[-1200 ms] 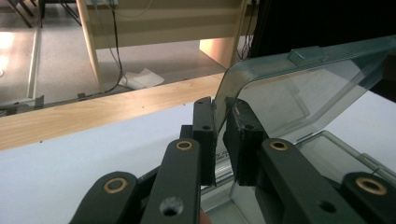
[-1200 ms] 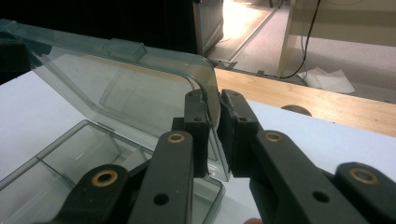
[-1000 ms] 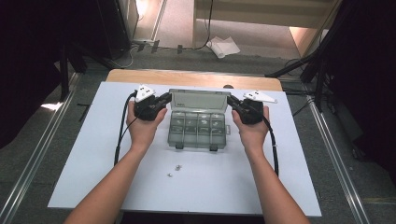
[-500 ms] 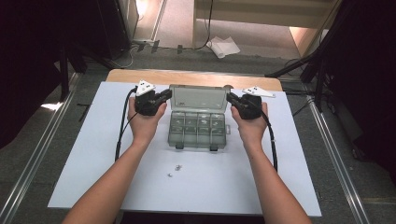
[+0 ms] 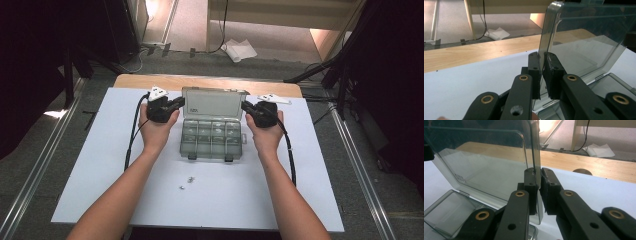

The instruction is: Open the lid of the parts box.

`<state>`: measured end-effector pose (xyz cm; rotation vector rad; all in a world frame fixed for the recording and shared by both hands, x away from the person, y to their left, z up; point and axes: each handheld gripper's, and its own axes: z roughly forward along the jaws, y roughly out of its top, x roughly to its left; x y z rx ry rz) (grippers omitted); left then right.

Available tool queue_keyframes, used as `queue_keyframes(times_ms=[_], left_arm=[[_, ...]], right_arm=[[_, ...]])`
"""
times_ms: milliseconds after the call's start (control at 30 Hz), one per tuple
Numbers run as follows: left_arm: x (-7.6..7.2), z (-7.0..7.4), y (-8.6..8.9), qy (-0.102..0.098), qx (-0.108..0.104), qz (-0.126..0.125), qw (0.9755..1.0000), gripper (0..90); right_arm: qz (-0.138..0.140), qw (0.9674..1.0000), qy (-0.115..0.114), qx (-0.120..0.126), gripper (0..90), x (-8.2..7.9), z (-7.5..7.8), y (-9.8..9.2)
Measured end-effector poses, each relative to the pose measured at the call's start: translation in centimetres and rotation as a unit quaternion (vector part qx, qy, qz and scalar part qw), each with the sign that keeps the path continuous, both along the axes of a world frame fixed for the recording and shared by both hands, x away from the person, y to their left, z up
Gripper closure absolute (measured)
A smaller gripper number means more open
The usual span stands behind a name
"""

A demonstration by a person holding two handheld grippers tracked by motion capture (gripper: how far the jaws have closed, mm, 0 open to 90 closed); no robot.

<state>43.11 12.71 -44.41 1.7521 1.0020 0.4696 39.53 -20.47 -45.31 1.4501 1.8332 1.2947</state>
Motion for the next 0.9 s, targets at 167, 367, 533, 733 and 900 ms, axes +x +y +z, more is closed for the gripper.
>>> queue_keyframes(times_ms=[167, 367, 533, 733, 900], left_arm=[[0.4, -0.5, 0.0, 0.007, -0.009, 0.002, 0.9999, 82.7], [0.8, -1.1, 0.1, 0.023, -0.007, -0.001, 0.9997, 82.5], [1.0, -1.5, 0.0, 0.033, -0.009, 0.001, 0.9994, 82.2], [1.3, -2.0, -0.1, 0.042, -0.009, 0.004, 0.9991, 82.2], [1.6, -2.6, -0.2, 0.050, -0.011, 0.009, 0.9987, 82.1]], right_arm=[[0.000, 1.0000, 0.006, 0.001, 84.9, 0.2, -0.4, 0.0], [-0.004, 0.9999, 0.009, 0.000, 85.2, 0.5, -0.9, 0.0], [-0.005, 0.9998, 0.017, 0.003, 85.4, 0.7, -1.3, 0.0], [-0.004, 0.9997, 0.022, -0.001, 85.7, 1.0, -1.8, 0.1], [-0.005, 0.9995, 0.030, 0.004, 85.8, 1.4, -2.2, 0.1]])
